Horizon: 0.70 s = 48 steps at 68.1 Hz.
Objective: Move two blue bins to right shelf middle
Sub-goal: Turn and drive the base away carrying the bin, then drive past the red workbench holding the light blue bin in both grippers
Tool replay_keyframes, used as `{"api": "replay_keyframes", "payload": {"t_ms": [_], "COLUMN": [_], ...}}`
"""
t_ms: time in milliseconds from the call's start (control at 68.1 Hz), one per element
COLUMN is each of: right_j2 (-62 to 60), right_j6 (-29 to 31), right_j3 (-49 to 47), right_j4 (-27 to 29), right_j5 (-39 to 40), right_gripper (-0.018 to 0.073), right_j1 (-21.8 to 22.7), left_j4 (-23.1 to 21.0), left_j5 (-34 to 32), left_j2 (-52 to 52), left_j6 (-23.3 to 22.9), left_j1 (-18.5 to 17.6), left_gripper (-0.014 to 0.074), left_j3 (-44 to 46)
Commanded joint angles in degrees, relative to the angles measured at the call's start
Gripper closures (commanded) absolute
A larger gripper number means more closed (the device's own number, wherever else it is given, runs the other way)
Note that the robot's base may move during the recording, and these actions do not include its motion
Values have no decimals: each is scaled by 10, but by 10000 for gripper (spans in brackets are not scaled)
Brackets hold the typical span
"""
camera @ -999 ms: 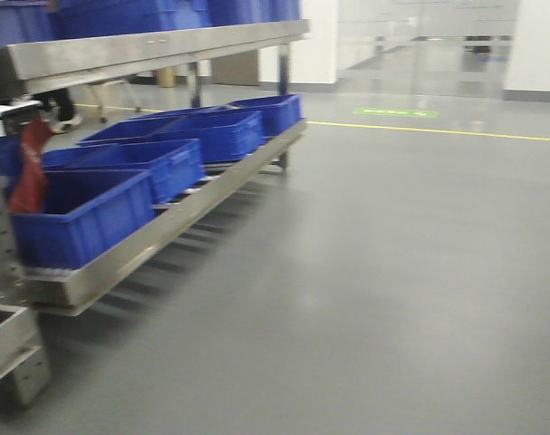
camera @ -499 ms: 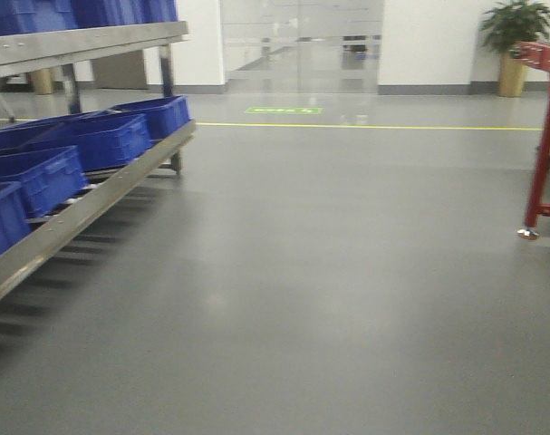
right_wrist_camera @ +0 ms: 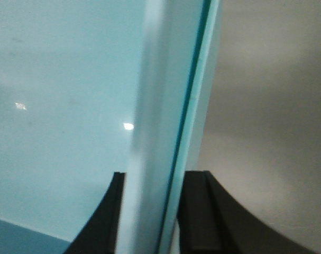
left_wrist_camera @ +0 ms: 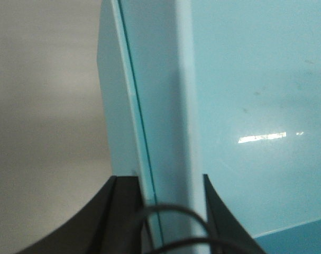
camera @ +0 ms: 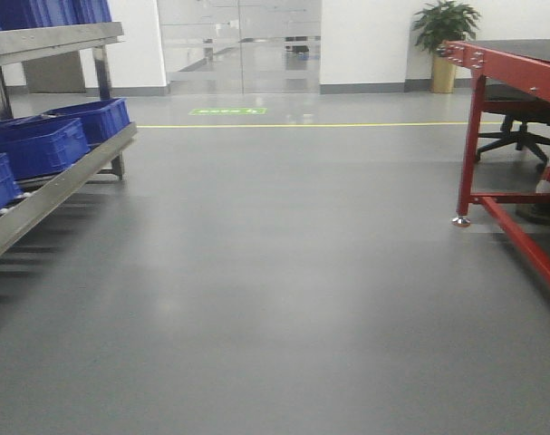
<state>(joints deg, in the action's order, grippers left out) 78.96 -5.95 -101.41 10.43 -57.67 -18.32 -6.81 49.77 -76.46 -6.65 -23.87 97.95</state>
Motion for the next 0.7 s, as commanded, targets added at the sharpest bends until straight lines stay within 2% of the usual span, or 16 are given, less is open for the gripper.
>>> {"api": "replay_keyframes", "payload": {"t_ms": [0,690], "right_j2": [-6,-6], "right_j6": [0,0], "right_j3": [-7,-7], "right_j4": [-10,-10], "right_j5": [29,29], "right_gripper": [713,713], "right_j1": [5,5], "left_j4": [-19,-19], "left_j5": [-71,-71], "left_j2": [12,12], "left_j6": [1,1], "left_j1": [2,2], "left_gripper": [707,707], "left_j3": [11,11]}}
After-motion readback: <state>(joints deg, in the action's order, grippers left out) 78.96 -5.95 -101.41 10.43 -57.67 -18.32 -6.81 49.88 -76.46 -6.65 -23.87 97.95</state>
